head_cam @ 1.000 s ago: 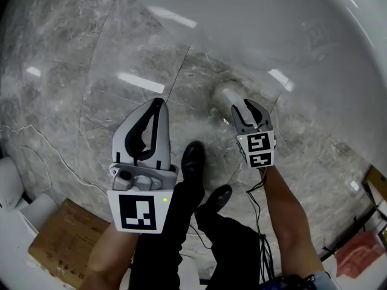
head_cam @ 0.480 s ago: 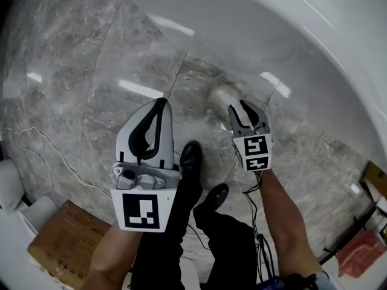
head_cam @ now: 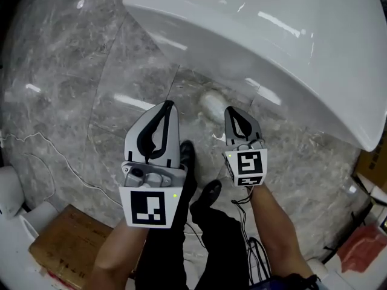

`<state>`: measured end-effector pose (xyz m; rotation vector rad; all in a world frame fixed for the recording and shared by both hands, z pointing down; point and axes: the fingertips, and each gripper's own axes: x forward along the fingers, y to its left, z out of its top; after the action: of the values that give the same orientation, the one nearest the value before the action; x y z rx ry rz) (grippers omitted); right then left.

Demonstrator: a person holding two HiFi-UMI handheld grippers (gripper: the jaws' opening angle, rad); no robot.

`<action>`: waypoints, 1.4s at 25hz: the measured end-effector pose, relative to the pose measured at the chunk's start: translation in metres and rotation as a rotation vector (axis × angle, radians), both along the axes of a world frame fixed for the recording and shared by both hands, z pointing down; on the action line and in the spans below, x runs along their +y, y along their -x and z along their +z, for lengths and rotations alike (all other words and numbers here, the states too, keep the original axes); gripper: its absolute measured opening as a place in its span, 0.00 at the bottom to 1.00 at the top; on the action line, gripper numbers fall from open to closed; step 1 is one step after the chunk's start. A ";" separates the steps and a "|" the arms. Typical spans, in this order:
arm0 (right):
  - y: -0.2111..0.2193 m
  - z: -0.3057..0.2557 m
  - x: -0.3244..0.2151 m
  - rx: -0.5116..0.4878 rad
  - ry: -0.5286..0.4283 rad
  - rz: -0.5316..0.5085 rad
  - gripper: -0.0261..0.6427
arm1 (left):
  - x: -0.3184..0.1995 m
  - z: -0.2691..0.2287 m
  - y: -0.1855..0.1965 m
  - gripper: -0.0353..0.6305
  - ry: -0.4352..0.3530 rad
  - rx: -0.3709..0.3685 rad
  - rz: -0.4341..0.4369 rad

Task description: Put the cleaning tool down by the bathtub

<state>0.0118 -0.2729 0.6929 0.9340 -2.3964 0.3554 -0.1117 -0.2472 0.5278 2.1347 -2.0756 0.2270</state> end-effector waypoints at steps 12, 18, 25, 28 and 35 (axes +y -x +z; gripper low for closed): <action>-0.011 -0.128 0.011 -0.141 -0.150 0.045 0.06 | 0.006 -0.046 -0.020 0.08 -0.005 0.012 0.026; -0.013 -0.163 0.006 -0.171 -0.187 0.065 0.06 | 0.004 -0.069 -0.025 0.08 -0.023 0.019 0.030; -0.010 -0.162 0.006 -0.168 -0.197 0.064 0.06 | 0.006 -0.060 -0.024 0.08 -0.016 0.021 0.023; -0.010 -0.160 0.008 -0.171 -0.195 0.062 0.06 | 0.009 -0.056 -0.025 0.08 -0.010 0.022 0.027; -0.009 -0.160 0.006 -0.185 -0.196 0.065 0.06 | 0.004 -0.054 -0.021 0.08 -0.009 0.028 0.015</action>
<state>0.0208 -0.2671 0.5329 1.1109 -2.6110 0.2424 -0.0902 -0.2432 0.4739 2.1466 -2.0497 0.1882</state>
